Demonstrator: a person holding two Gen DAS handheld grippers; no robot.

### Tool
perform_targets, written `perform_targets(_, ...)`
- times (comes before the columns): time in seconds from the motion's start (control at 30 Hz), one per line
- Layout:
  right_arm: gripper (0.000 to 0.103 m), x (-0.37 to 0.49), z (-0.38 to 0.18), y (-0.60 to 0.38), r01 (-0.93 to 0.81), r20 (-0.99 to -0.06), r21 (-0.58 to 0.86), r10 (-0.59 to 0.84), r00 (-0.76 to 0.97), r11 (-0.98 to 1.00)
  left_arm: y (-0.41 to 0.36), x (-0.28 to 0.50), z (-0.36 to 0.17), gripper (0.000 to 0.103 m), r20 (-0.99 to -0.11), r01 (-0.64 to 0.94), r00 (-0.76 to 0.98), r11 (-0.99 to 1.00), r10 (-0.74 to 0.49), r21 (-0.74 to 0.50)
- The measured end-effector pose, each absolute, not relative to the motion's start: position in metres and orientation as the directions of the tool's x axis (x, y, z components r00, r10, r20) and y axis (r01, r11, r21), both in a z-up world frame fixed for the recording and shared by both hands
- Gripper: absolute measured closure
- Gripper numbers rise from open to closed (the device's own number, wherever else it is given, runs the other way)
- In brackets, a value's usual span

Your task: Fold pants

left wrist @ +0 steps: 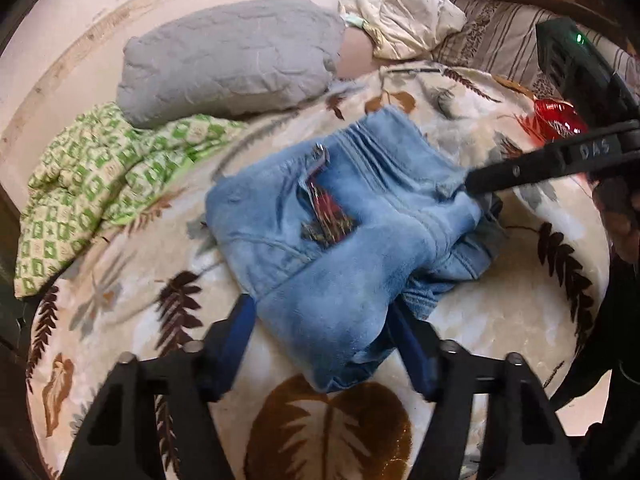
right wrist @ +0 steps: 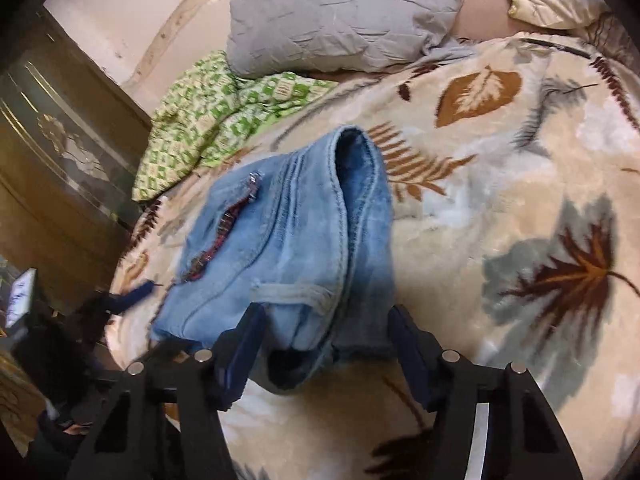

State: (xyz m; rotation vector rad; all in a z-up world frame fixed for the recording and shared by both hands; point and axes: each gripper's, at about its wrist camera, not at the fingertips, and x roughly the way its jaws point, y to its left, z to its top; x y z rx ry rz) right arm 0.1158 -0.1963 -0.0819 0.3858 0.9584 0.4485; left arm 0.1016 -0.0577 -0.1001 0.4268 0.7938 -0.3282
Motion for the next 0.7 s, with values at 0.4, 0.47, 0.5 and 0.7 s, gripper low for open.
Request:
perform_targets(0.4,0.088,0.101,-0.067,-0.176,-0.355,-0.698,0.351,0.495,0.518,0.867,-0.051,0.094,-0.106,0.068,-0.770,0.474,0.618,0.857,-0.161,0.202)
perform_targets(0.47,0.088,0.104,-0.067,-0.177,-0.339,-0.720,0.290,0.437,0.538,0.895,-0.051,0.096,-0.109,0.069,-0.774,0.475,0.613,0.857,-0.160,0.199)
perform_targets(0.5,0.089,0.106,-0.066,-0.178,-0.330,-0.726,0.271,0.417,0.547,0.904,-0.050,0.097,-0.110,0.069,-0.776,0.472,0.608,0.863,-0.168,0.183)
perform_targets(0.7,0.089,0.111,-0.068,-0.173,-0.323,-0.751,0.190,0.349,0.560,0.927,-0.036,0.103,-0.119,0.068,-0.813,0.458,0.551,0.882,-0.187,0.108)
